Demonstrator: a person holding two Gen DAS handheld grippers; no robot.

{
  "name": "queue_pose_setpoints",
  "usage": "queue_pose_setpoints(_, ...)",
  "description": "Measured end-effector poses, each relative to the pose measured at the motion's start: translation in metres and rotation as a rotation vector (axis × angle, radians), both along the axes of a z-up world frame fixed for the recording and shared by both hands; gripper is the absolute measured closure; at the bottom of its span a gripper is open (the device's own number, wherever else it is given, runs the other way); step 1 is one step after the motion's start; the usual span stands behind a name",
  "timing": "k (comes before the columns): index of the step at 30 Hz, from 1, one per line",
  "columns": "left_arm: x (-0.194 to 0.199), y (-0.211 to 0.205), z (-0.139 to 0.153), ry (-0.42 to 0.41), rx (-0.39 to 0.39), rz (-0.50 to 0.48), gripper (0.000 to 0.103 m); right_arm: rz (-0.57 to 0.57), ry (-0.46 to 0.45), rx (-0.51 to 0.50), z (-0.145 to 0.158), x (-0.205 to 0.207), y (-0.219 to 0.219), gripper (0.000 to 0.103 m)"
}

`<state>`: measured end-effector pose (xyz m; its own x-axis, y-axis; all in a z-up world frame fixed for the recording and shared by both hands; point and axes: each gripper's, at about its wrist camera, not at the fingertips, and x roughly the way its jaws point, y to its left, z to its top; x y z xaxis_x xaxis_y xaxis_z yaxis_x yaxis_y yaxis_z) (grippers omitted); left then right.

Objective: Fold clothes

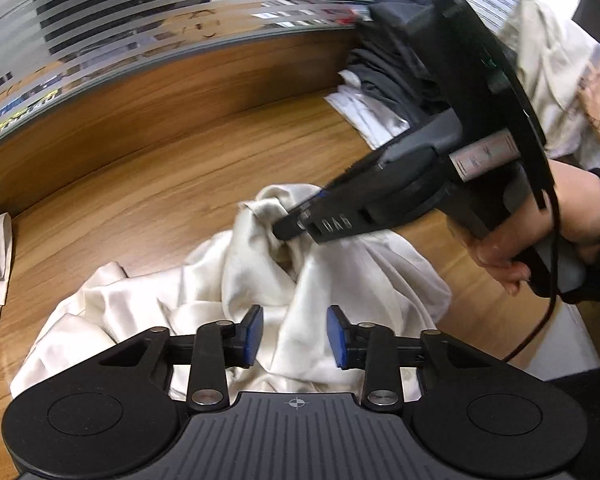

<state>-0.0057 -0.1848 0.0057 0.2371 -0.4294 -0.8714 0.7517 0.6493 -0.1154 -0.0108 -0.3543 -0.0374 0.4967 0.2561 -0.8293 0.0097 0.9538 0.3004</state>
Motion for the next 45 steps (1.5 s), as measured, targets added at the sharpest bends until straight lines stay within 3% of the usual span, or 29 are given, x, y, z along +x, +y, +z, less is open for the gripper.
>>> queue_pose_setpoints(5,0.022,-0.005,-0.015,0.032,-0.009,0.034,0.078,0.080,0.006,-0.035,0.002,0.000,0.004,0.090)
queue_pose_setpoints(15,0.048,-0.028,-0.039,0.088,-0.024,0.038,0.085,0.036,0.054,-0.023,-0.008,-0.029,-0.007,0.090)
queue_pose_setpoints(27,0.068,-0.038,-0.052,0.121,-0.035,0.063,0.086,0.004,0.022,0.024,-0.001,-0.046,-0.003,0.090)
queue_pose_setpoints(31,0.077,-0.034,-0.048,0.122,-0.050,0.090,0.086,0.019,0.002,0.048,-0.003,-0.037,0.006,0.101)
queue_pose_setpoints(34,0.082,-0.031,-0.048,0.136,-0.070,0.117,0.086,0.038,-0.008,0.065,-0.008,-0.024,0.016,0.101)
queue_pose_setpoints(39,0.090,-0.029,-0.052,0.166,-0.105,0.189,0.086,0.038,-0.002,0.015,-0.026,0.001,0.032,0.101)
queue_pose_setpoints(45,0.097,-0.034,-0.064,0.179,-0.080,0.220,0.086,-0.036,0.055,-0.135,-0.045,-0.002,0.026,0.101)
